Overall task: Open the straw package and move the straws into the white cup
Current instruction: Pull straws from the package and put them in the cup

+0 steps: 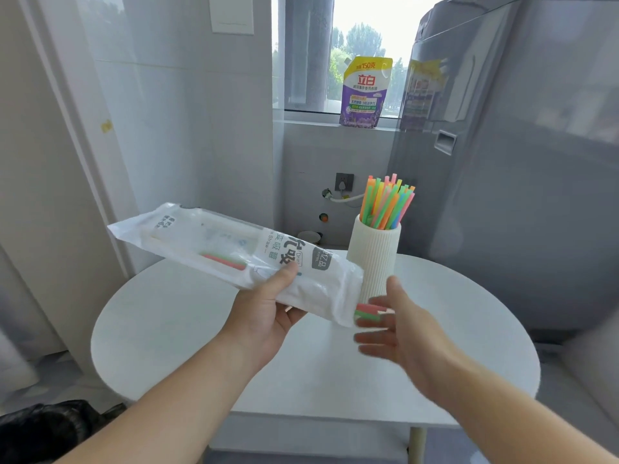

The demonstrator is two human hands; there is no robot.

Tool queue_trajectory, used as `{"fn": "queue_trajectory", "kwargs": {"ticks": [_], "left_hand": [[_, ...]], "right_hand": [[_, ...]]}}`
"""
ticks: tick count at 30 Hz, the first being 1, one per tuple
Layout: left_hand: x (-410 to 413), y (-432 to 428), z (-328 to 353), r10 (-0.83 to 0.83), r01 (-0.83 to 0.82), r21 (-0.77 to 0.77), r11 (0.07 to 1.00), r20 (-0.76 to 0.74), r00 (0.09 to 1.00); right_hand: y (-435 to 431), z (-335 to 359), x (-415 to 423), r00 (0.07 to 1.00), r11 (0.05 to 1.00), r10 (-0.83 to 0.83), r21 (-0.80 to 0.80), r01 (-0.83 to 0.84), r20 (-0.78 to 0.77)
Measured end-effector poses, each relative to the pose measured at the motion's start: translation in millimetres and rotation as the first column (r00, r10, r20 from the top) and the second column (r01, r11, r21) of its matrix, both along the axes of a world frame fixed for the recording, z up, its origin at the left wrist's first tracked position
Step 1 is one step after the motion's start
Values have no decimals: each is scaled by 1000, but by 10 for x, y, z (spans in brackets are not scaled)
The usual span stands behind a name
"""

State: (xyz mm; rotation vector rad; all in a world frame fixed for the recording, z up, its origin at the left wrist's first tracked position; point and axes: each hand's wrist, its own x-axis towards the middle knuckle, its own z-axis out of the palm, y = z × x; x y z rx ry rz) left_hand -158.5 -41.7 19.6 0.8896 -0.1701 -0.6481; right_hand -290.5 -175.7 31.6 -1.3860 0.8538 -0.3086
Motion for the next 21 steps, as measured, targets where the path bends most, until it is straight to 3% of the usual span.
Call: {"fn": "queue_trajectory", "kwargs": {"ticks": [1, 3, 9, 14, 21], "left_hand": [[-22, -8, 2, -8, 8, 12, 1000, 30, 1000], [-57, -21, 14, -26, 22, 40, 999, 105, 994], [-167, 3, 35, -104, 78, 113, 991, 250, 963], [-182, 26, 58, -83, 49, 122, 991, 292, 953], [-221, 1, 64, -77, 46, 109, 993, 303, 950]], "right_hand": [[40, -61, 12, 998, 983, -38, 180, 28, 51], [118, -121, 49, 984, 936, -126, 344, 74, 129], [228, -174, 128, 946, 917, -162, 396, 39, 282], [233, -186, 114, 936, 838, -271, 534, 113, 226], [252, -204, 94, 936, 854, -285, 498, 150, 207]]}}
